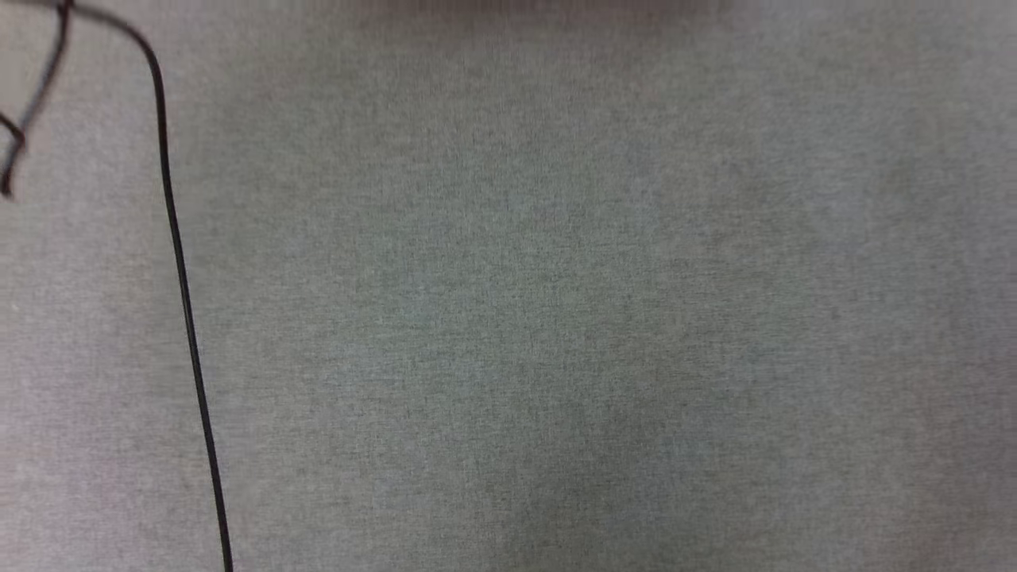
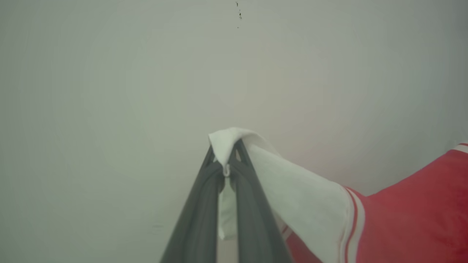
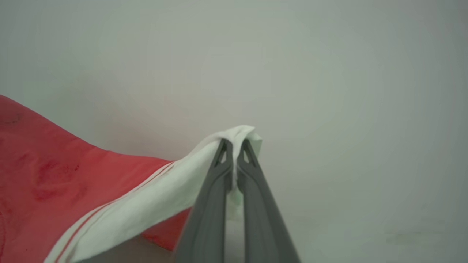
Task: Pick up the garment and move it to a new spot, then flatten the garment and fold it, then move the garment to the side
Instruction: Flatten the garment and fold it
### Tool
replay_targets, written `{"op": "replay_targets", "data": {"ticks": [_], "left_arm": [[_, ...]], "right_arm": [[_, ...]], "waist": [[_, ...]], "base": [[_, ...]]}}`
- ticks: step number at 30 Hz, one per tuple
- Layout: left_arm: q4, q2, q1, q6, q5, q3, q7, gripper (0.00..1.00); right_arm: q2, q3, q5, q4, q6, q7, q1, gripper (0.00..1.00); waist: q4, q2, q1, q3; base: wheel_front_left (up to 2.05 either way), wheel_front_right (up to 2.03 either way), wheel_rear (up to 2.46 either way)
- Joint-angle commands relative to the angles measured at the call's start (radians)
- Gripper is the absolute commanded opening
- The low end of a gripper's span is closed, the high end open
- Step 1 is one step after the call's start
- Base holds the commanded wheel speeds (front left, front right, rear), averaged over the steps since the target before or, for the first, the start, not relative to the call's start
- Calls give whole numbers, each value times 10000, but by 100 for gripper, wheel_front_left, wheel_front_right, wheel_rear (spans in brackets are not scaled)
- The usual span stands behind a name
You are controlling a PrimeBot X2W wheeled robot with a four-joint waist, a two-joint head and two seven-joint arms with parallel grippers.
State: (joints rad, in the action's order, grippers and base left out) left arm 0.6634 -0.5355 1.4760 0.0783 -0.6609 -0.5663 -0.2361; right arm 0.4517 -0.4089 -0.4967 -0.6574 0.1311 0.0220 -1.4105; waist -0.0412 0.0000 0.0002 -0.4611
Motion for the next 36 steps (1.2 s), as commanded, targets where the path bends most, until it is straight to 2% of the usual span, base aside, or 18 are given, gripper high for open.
{"op": "replay_targets", "data": {"ticks": [1, 7, 8, 9, 10, 15, 19, 28, 36], "left_arm": [[-218, -68, -809, -84, -130, 34, -116, 0], [-1337, -241, -3580, -631, -571, 277, -240, 0], [-1337, -241, -3580, -631, -571, 277, -240, 0], [-1882, -345, -4644, -935, -742, 445, -270, 0], [-1882, -345, -4644, -935, -742, 445, -270, 0], [-3260, -495, -7282, -1709, -1122, 951, -302, 0], [-4183, -640, -9294, -2162, -1302, 1231, -309, 0], [-5379, -969, -13107, -2990, -1893, 1716, -311, 0], [-5594, -1010, -15292, -3473, -2151, 1614, -280, 0]], "right_arm": [[-51, -188, -177, -12, -8, 265, 608, 0], [41, -507, -720, 314, -8, 873, 2766, 0], [41, -507, -720, 314, -8, 873, 2766, 0], [80, -541, -813, 439, -8, 1045, 3541, 0], [80, -541, -813, 439, -8, 1045, 3541, 0], [70, -674, -987, 844, -8, 1200, 5483, 0], [159, -505, -1148, 1140, -9, 1254, 7067, 0], [583, 52, -1409, 2228, -9, 720, 10731, 0], [545, 939, -1261, 2834, -11, 152, 13714, 0]], "waist": [[-2, 0, -2, 364], [110, 0, -2, 1082], [110, 0, -2, 1082], [151, 0, -2, 1313], [151, 0, -2, 1313], [207, 0, -2, 2000], [250, 0, -2, 2638], [268, 0, -2, 3891], [394, 0, -2, 4465]], "base": [[0, 0, 0], [0, 0, 0], [0, 0, 0], [0, 0, 0], [0, 0, 0], [0, 0, 0], [0, 0, 0], [0, 0, 0], [0, 0, 0]]}}
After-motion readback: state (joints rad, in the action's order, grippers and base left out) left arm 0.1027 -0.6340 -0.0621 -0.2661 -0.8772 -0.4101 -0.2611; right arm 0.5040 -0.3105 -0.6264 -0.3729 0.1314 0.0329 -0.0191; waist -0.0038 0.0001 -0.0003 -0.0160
